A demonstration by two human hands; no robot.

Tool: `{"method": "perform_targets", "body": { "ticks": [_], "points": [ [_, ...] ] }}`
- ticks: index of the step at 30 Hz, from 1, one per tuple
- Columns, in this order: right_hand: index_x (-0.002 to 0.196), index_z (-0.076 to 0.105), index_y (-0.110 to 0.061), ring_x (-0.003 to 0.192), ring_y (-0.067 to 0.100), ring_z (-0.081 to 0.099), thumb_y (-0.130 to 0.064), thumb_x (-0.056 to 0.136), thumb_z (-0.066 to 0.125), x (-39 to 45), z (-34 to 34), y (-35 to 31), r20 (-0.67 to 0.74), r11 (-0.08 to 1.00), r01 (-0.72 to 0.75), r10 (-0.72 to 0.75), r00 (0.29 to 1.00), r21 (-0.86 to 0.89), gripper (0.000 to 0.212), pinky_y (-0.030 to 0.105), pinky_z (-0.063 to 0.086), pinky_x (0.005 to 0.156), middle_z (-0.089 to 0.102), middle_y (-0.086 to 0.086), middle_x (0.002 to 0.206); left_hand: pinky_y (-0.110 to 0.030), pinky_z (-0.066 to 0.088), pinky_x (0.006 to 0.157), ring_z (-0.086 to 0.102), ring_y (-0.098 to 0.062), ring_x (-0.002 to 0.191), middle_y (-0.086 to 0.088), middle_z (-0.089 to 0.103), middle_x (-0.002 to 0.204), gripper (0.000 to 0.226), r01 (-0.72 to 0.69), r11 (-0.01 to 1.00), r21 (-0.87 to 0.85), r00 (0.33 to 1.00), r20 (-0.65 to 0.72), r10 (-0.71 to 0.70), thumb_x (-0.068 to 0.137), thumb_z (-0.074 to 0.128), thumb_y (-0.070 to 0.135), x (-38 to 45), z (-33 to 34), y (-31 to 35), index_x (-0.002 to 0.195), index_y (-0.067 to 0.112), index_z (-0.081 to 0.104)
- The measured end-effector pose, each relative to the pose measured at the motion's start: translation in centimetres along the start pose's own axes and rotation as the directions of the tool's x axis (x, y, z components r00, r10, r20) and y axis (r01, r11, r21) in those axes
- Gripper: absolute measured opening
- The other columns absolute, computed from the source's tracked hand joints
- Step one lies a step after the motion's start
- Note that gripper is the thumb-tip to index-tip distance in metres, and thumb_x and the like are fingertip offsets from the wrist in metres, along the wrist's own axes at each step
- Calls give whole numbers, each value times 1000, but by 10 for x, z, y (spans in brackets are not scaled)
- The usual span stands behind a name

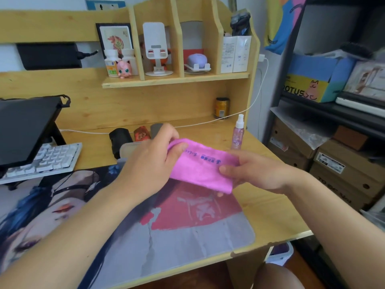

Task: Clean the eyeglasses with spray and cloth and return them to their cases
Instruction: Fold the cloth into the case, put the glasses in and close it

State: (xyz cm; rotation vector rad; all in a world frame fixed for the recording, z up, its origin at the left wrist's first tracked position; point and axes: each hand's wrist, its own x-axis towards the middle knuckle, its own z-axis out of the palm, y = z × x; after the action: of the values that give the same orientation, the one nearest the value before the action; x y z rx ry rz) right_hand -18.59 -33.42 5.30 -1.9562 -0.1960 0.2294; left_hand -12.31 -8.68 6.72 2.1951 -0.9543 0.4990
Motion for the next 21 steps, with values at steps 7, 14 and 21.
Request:
{"method": "perform_targets", "body": {
  "ticks": [7,14,21],
  "points": [
    [99,80,-20,103,11,57,-11,89,73,-22,11,42,-168,595,253,-560,812,-763,15,21,43,90,68,-6,106,-22,46,79,61,-4,92,16,65,94,18,96,983,-154,984,161,-71,87,75,23,-48,8,-9,81,31,61],
    [110,78,-27,103,11,56,-45,93,63,-54,31,62,-28,684,285,-408,913,-672,28,25,44,88,62,-16,101,-22,43,75,54,-1,86,22,58,86,12,-60,997,38,935,352,43,91,68,24,-95,19,-15,92,33,61],
    [87,69,-30,83,5,61,-26,98,62,-35,34,48,-254,851,25,-185,949,-525,14,30,48,75,69,-12,83,-24,39,55,58,-4,65,12,65,66,18,287,941,178,880,338,-332,97,56,29,-65,22,-2,79,28,61]
  ]
}}
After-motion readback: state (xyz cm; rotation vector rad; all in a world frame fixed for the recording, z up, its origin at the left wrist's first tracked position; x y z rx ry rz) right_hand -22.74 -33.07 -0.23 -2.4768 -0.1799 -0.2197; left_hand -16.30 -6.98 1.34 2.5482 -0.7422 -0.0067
